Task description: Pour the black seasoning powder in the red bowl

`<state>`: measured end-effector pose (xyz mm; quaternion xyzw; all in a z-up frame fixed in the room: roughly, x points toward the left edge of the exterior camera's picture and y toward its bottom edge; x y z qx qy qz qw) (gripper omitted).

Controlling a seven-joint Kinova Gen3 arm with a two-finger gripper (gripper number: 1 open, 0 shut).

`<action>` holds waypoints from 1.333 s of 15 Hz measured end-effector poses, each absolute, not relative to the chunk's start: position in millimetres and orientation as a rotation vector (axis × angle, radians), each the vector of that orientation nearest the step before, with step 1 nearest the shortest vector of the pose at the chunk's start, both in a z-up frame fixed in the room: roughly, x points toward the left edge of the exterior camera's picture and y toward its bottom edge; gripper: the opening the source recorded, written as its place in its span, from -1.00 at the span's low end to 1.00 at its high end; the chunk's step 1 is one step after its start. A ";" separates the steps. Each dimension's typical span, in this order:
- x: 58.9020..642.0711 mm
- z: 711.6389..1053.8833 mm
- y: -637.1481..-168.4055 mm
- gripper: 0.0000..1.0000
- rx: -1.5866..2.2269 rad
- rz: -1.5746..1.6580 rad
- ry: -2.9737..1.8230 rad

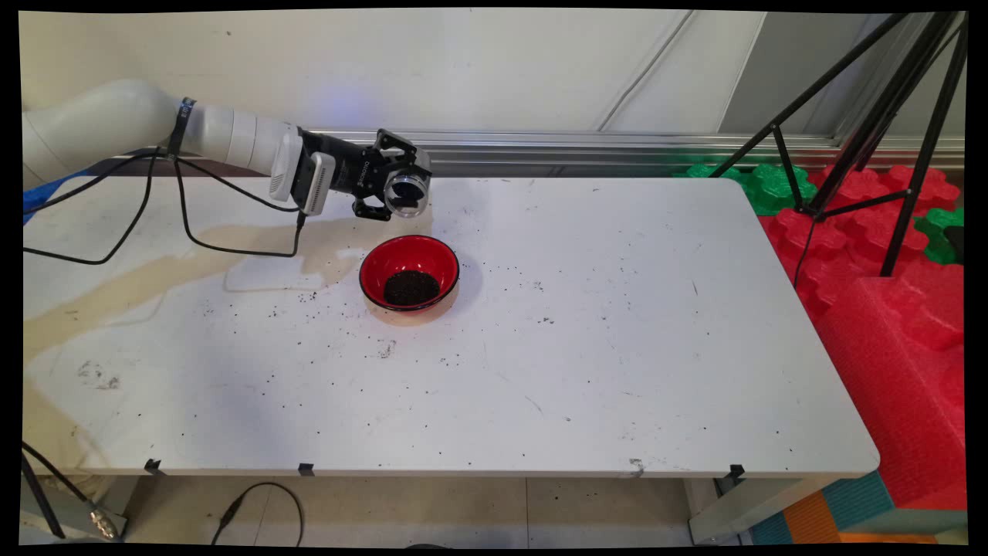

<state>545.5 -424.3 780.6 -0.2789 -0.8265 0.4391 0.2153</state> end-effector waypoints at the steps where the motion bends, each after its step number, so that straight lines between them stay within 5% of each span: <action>1: 545.1 780.8 -422.6 -1.00 -0.804 1.229 -2.287; 20: 539.5 786.6 -402.1 -1.00 -1.164 1.386 -2.183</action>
